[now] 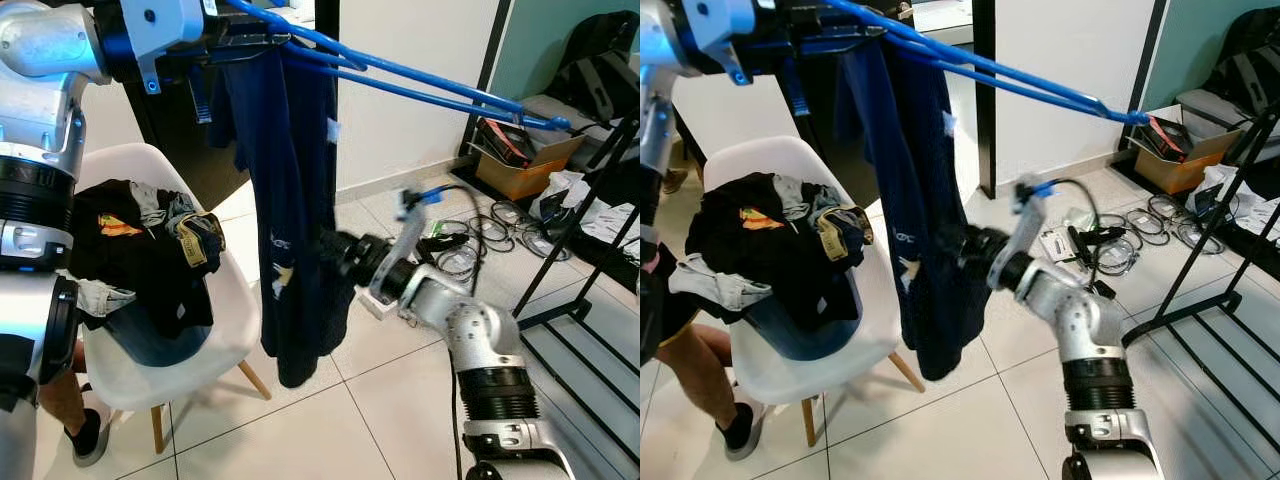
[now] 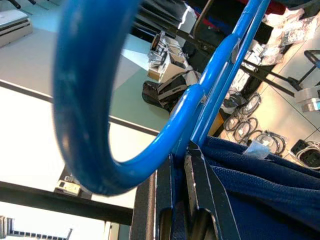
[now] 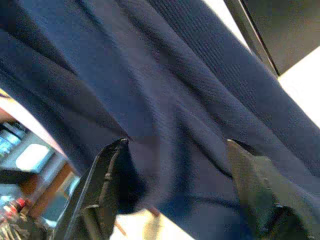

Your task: Hang hanger

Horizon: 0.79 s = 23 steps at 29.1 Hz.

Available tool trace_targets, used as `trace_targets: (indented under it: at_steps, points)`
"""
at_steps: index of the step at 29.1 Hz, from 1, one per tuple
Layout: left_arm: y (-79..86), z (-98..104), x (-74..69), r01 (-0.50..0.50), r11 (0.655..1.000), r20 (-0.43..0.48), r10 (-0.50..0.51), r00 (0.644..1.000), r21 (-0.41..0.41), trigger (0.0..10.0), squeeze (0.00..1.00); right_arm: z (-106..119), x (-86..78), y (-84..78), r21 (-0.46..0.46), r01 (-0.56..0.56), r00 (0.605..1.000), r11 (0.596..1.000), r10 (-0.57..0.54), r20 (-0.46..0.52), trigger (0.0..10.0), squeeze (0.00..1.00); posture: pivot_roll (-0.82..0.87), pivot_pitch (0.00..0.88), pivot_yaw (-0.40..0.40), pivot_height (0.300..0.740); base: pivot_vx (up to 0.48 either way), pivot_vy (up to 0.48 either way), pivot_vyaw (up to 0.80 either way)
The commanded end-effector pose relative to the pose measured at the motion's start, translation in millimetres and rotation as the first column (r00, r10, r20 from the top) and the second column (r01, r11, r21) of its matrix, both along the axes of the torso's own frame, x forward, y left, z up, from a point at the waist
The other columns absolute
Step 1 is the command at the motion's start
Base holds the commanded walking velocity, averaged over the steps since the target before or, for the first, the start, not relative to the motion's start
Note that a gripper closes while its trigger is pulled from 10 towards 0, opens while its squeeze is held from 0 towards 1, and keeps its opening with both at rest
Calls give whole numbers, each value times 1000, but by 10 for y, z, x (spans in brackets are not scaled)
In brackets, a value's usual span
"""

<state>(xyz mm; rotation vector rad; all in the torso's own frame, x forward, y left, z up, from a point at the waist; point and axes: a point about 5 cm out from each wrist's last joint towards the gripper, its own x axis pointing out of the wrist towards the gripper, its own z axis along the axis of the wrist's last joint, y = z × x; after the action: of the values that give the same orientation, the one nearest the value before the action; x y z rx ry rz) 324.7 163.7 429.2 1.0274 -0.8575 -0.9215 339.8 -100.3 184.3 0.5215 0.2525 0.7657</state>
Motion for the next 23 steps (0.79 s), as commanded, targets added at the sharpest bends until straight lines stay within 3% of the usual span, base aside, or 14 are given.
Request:
trace_targets:
  at_steps: [1,6,9,16,19,21,23]
  points:
    - [-15,117,-78,27,1000,54,-27,998,-7,10000,0,-46,6,1,-22,8,999,1000,-9,-35,0,0,14,0,58,740,0,0,0]
    - [7,117,-76,17,1000,55,-17,998,-3,10000,0,-47,20,-55,-37,37,998,999,-38,-50,0,0,13,0,57,740,0,0,0]
    - [63,71,-43,-23,1000,51,22,998,12,10000,0,-35,70,-184,-63,118,990,991,-122,-75,0,0,9,0,56,740,0,0,0]
    - [119,1,-9,-64,997,43,63,997,32,10000,0,-30,125,-333,-110,195,975,975,-206,-89,0,0,8,0,52,740,0,0,0]
    - [119,1,-9,-64,997,43,63,997,32,10000,0,-30,125,-333,-110,195,975,975,-206,-89,0,0,8,0,52,740,0,0,0]
    - [197,-116,37,-116,991,22,115,993,71,10000,0,56,199,-539,-102,297,949,949,-306,-78,0,0,7,0,52,740,0,0,0]
    - [197,-116,37,-116,991,22,115,993,71,10000,0,56,199,-539,-102,297,949,949,-306,-78,0,0,7,0,52,740,0,0,0]
